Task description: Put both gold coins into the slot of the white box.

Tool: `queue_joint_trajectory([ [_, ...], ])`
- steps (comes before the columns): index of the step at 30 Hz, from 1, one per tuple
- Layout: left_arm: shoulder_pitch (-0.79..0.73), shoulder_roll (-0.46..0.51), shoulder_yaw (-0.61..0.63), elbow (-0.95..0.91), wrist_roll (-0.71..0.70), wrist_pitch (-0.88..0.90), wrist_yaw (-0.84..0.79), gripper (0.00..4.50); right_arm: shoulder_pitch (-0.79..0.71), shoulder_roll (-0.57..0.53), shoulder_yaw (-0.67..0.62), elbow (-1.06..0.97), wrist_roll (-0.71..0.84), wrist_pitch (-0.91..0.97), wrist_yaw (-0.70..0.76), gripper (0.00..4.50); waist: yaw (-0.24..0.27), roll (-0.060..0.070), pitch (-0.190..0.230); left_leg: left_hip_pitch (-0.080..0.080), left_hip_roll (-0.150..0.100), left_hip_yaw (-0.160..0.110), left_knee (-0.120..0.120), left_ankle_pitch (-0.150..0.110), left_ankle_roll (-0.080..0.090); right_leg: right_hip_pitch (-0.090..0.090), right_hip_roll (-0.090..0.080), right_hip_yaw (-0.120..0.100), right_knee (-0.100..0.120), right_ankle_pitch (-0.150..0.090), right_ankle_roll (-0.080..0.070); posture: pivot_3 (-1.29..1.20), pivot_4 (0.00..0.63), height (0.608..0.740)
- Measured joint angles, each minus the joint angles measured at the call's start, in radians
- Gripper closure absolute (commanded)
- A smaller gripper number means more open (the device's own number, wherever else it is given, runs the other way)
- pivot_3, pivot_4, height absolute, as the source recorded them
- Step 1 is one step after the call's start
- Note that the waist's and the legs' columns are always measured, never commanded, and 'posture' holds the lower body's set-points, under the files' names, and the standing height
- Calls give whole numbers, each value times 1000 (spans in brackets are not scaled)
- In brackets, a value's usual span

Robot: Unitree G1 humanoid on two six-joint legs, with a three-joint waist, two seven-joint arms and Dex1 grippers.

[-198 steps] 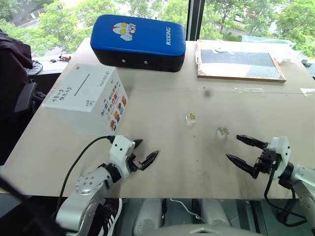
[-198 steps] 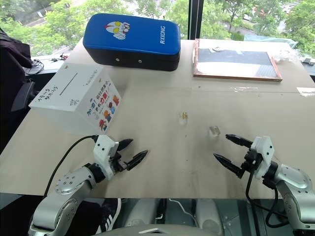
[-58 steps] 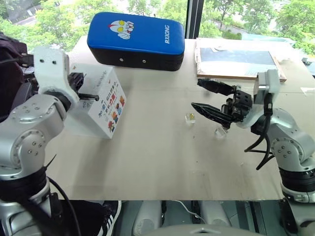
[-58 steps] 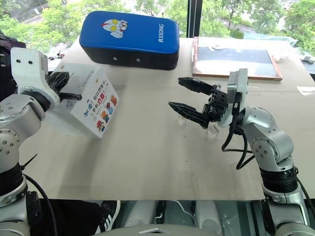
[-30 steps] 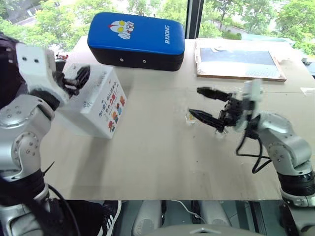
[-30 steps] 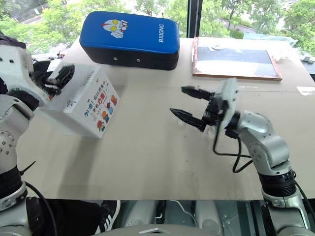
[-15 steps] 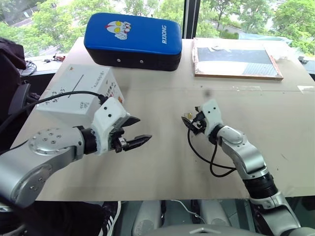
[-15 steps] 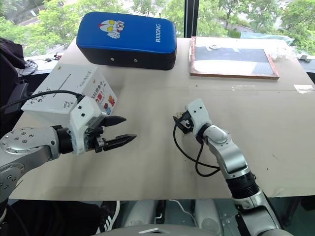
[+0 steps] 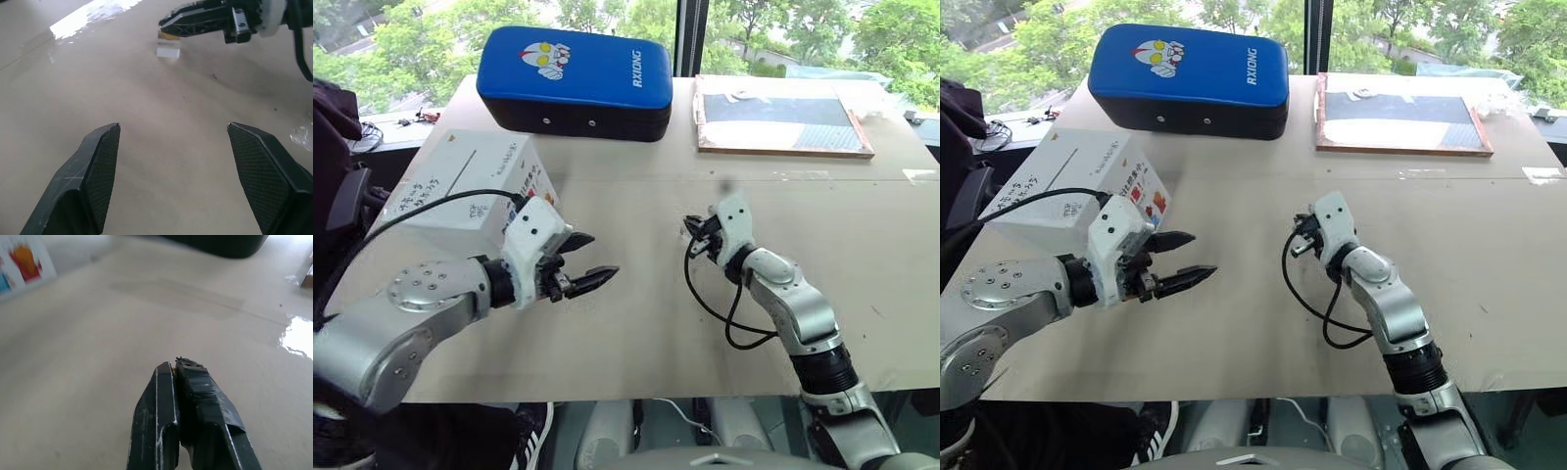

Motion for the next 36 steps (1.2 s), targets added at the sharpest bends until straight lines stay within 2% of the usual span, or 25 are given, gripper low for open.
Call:
queue_joint_trajectory([
  [2,-6,-69,3,3,-37,-4,25,963,-7,50,-55,-17,72,37,-8,4447,0,0,0,0,0,0,0,0,0,0,0,1,0,0,0,0,150,740],
  [6,-16,-287,21,61,-112,-38,134,963,-66,143,-176,-54,218,131,-58,4447,1,0,0,1,0,-2,1,-1,1,1,-3,0,1,0,0,0,150,740],
  [10,1,-372,61,103,-160,-68,183,963,-74,140,-199,-70,253,170,-83,4447,1,0,0,0,0,-2,1,-1,1,1,-3,-1,1,0,0,0,150,740],
  [14,4,-429,115,115,-278,-95,206,963,-74,162,-225,-78,307,200,-99,4447,0,0,0,0,0,-1,1,-1,1,1,-1,0,1,0,0,0,150,740],
  [17,-12,-535,130,120,-430,-148,270,963,-95,244,-292,-119,476,269,-125,4447,0,0,0,0,0,-2,1,-1,1,1,-5,-1,1,0,0,0,150,740],
  [20,-21,-602,115,129,-520,-192,327,963,-137,267,-322,-163,629,321,-152,4447,1,0,0,1,0,-2,1,-1,2,2,-5,-1,1,0,0,0,150,740],
  [25,-47,-722,58,142,-601,-276,380,963,-141,267,-347,-175,842,368,-210,4447,2,0,-1,0,-2,-2,2,-1,2,3,-2,-1,1,0,0,0,150,740],
  [28,-60,-758,17,158,-620,-307,400,963,-141,267,-339,-193,947,371,-243,4447,-1,0,-1,0,-2,-2,2,-1,2,3,0,-1,1,0,0,0,150,740],
  [32,-60,-768,-20,164,-647,-326,410,2188,-141,265,-321,-196,1033,366,-276,4500,-4,0,-1,1,0,-2,2,-1,2,2,3,-1,1,0,0,0,150,740],
  [36,-58,-751,-36,167,-656,-339,418,2188,-142,244,-294,-196,1098,358,-288,4500,-3,0,-1,1,0,-2,2,-1,2,2,3,-2,1,0,0,0,150,740],
])
